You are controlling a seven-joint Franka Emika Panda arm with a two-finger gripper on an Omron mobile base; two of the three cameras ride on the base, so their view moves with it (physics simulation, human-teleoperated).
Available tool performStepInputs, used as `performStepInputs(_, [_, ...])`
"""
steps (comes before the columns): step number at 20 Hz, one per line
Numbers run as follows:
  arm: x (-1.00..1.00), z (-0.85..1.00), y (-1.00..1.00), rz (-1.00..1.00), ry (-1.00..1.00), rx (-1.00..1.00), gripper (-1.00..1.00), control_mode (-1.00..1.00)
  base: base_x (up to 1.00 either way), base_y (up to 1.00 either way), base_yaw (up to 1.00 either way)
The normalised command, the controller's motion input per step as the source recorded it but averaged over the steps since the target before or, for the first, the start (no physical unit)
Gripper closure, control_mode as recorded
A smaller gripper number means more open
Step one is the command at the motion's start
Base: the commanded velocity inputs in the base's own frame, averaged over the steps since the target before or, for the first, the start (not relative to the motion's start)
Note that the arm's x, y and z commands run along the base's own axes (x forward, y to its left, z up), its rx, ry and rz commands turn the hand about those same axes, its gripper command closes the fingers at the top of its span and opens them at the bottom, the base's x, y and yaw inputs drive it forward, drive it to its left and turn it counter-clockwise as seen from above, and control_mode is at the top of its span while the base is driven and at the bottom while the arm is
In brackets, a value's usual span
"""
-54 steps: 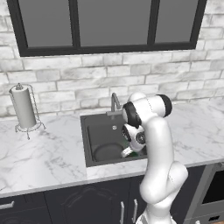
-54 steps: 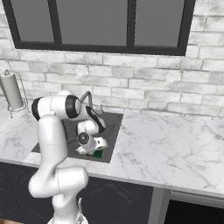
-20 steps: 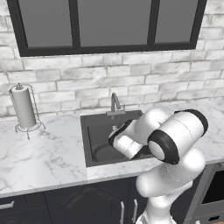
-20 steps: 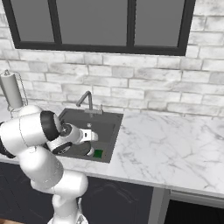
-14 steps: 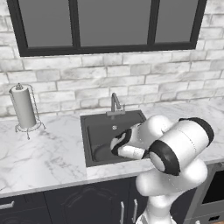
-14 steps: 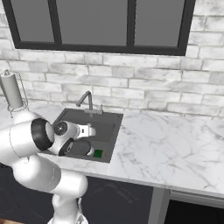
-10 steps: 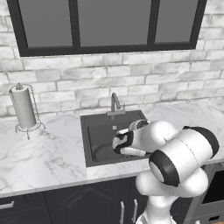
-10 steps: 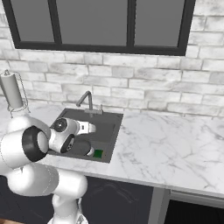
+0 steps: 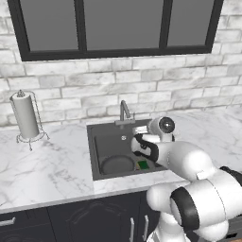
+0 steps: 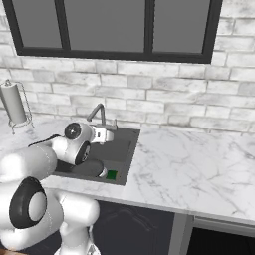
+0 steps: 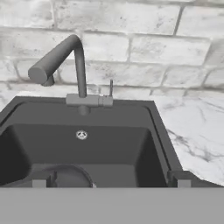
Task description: Pick the pan and sponge and place them into the sink. Then turn on the water.
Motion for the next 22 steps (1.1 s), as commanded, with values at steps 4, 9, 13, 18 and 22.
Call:
performStepInputs(4, [-0.22, 0.26, -0.30, 0.00, -0.18, 0.05, -1.00, -1.00, 0.00, 0.00, 0.00])
performStepInputs(9, [-0.10, 0.16, -0.22, 0.04, -0.22, 0.03, -1.00, -1.00, 0.00, 0.00, 0.00])
performStepInputs(13, [0.00, 0.02, -0.04, 0.11, -0.25, 0.05, -1.00, -1.00, 0.00, 0.00, 0.00])
performStepInputs(18, [0.03, 0.00, -0.03, 0.12, -0.25, 0.06, -1.00, -1.00, 0.00, 0.00, 0.00])
performStepInputs(22, [0.04, -0.02, -0.13, 0.10, -0.25, 0.00, -1.00, -1.00, 0.00, 0.00, 0.00])
